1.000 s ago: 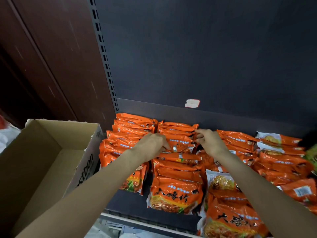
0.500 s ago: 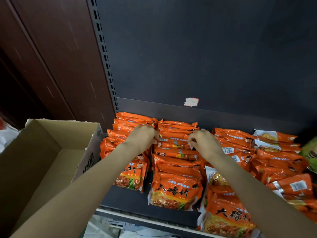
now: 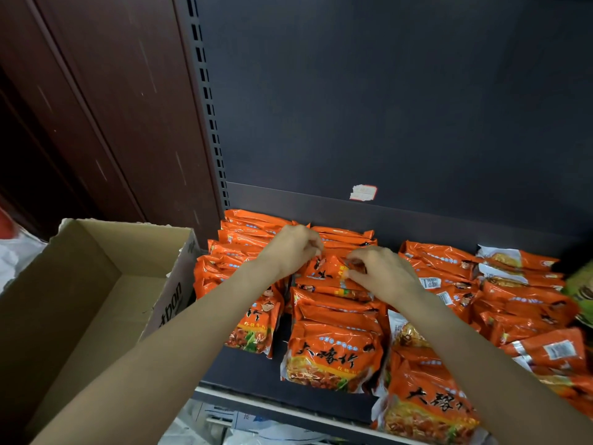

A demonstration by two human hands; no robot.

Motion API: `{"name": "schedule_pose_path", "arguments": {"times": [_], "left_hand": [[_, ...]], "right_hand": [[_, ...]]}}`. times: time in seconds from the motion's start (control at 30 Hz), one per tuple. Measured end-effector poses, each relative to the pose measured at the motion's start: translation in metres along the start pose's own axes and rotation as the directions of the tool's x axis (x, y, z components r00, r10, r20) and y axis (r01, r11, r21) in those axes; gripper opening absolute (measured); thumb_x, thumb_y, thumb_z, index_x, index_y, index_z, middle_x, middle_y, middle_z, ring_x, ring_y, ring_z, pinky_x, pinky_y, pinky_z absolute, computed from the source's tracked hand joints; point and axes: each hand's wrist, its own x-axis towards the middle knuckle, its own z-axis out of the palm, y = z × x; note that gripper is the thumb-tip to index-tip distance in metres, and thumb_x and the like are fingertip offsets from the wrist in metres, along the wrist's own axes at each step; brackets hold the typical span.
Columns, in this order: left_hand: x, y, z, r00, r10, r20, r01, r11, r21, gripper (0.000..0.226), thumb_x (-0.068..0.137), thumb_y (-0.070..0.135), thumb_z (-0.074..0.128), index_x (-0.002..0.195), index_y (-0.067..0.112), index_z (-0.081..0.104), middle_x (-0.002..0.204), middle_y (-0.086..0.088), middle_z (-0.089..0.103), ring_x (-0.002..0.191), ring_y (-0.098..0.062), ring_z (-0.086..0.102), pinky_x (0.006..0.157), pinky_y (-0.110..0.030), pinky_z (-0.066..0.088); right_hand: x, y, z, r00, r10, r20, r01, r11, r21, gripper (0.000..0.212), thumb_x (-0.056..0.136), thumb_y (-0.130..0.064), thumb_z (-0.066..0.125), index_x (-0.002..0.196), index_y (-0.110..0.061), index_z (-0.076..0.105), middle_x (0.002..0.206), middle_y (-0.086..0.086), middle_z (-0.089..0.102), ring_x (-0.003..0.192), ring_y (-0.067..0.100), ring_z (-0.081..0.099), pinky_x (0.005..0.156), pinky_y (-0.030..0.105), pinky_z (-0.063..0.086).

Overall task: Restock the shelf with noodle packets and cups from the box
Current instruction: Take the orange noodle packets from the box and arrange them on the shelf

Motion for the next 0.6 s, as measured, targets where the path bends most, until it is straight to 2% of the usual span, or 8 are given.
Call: {"name": "schedule_pose_path", "arguments": {"times": [0.07,0.13,0.27,0.43,0.53,0.6], "left_hand": [[-0.002,0.009,0.005,0.998,0.055,0.027,-0.053,0.997,-0.056,0.017,0.089,0.006,0.061,0.102,0.010,0.070,0.102,-0.007,0.071,0.097,-0.015,0.065,0.089,-0.020,0.048],[-0.003,0.015,0.006,0.997,0.054,0.050,-0.048,0.991,-0.124,0.022,0.089,0.004,0.059,0.110,0.008,0.067,0.109,-0.008,0.070,0.103,-0.014,0.064,0.088,-0.014,0.046],[-0.009,0.002,-0.001,0.998,-0.044,0.046,0.051,0.989,-0.143,0.029,0.089,0.004,0.059,0.118,0.008,0.061,0.117,-0.008,0.066,0.107,-0.017,0.062,0.089,-0.015,0.044],[-0.012,-0.014,0.006,0.970,-0.153,0.190,0.141,0.987,0.076,0.034,0.089,0.002,0.058,0.124,0.005,0.058,0.122,-0.012,0.062,0.112,-0.022,0.059,0.098,-0.027,0.045],[-0.007,-0.015,0.014,0.957,-0.204,0.204,0.177,0.974,0.143,0.030,0.088,0.015,0.064,0.117,0.010,0.063,0.114,-0.010,0.065,0.108,-0.023,0.060,0.096,-0.037,0.048],[-0.005,-0.013,0.016,0.960,-0.234,0.157,0.209,0.964,0.162,0.026,0.086,0.023,0.067,0.110,0.014,0.065,0.112,-0.010,0.064,0.102,-0.025,0.061,0.091,-0.039,0.050]], "right_hand": [[-0.001,-0.005,0.001,0.999,-0.031,-0.007,0.032,0.999,0.039,0.045,0.088,-0.039,0.061,0.131,-0.030,0.051,0.120,-0.003,0.062,0.110,0.018,0.059,0.084,0.035,0.053],[0.001,-0.010,0.005,0.999,-0.038,0.015,0.038,0.999,0.028,0.038,0.090,-0.032,0.061,0.127,-0.027,0.055,0.116,-0.001,0.063,0.109,0.021,0.060,0.083,0.035,0.051],[0.005,-0.010,0.009,1.000,0.007,-0.025,-0.007,1.000,-0.023,0.009,0.091,-0.023,0.059,0.095,-0.017,0.064,0.094,0.002,0.067,0.092,0.024,0.064,0.077,0.035,0.050],[0.001,-0.004,0.009,0.996,0.045,-0.079,-0.041,0.998,0.056,0.015,0.091,-0.024,0.059,0.078,-0.019,0.054,0.076,0.000,0.063,0.067,0.020,0.061,0.073,0.031,0.051],[0.001,0.000,0.010,0.995,0.062,-0.072,-0.051,0.989,0.137,0.020,0.090,-0.024,0.062,0.074,-0.024,0.050,0.081,0.001,0.067,0.073,0.021,0.066,0.075,0.031,0.052],[0.001,0.002,0.009,0.996,0.065,-0.065,-0.051,0.980,0.193,0.015,0.088,-0.023,0.064,0.076,-0.024,0.055,0.083,-0.001,0.069,0.077,0.017,0.066,0.077,0.028,0.049]]}}
